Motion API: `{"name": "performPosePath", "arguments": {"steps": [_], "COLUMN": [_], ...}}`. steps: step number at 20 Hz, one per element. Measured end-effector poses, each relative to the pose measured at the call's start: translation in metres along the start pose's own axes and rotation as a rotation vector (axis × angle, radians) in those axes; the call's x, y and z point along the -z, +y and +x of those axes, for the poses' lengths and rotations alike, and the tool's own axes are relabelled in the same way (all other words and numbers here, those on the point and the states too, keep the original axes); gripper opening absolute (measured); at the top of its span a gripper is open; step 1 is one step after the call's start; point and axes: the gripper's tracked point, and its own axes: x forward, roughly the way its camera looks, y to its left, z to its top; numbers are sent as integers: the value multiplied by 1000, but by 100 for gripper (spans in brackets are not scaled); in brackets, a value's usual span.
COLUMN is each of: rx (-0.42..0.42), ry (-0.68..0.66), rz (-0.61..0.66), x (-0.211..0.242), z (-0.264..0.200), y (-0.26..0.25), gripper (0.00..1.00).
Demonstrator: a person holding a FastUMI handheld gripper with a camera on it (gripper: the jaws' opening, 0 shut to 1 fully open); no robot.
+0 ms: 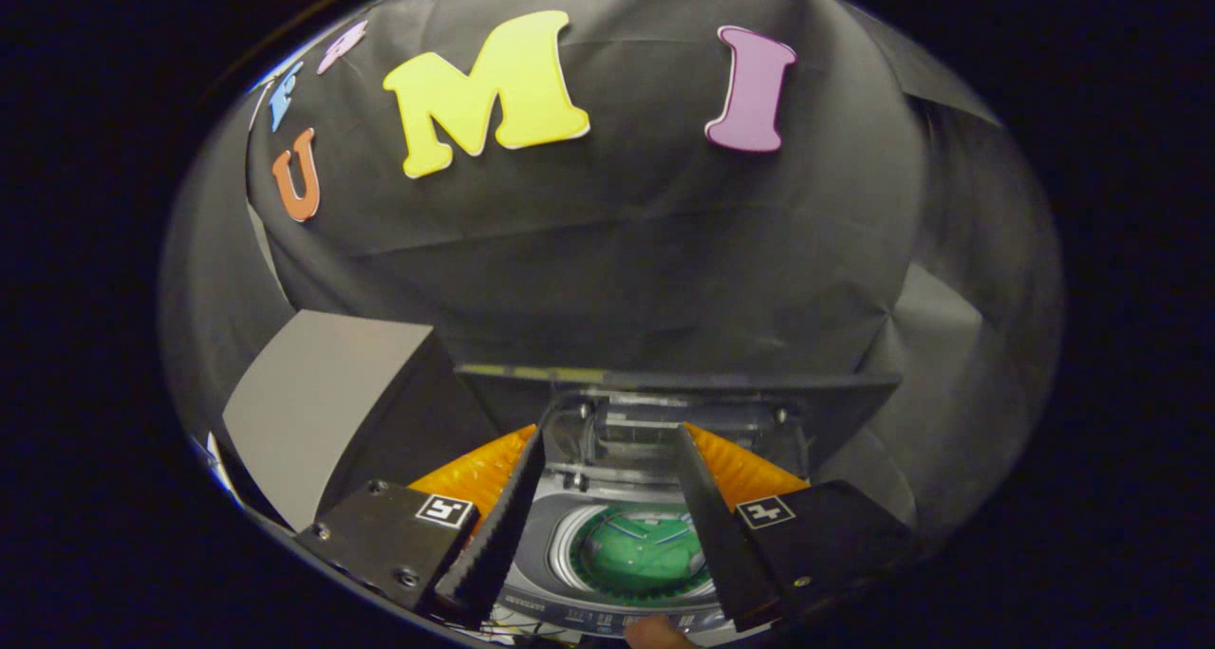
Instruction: Put the clothes into the washing machine and then close the washing machine lid.
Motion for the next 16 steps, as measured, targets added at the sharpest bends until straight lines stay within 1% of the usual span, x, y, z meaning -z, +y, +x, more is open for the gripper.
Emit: {"name": "performPosePath", "arguments": {"steps": [4, 5, 7, 11, 14, 16], "rx": [4, 10, -5, -49, -22, -16], "ry": [-53, -46, -47, -77, -104, -90], "rz": [-39, -46, -43, 15, 35, 39], "x": [-37, -42, -46, -51, -53, -46], "z": [21, 29, 45, 68, 78, 81], "y": [-7, -13, -17, -21, -34, -36], "gripper": [86, 87, 88, 88, 88, 88]}}
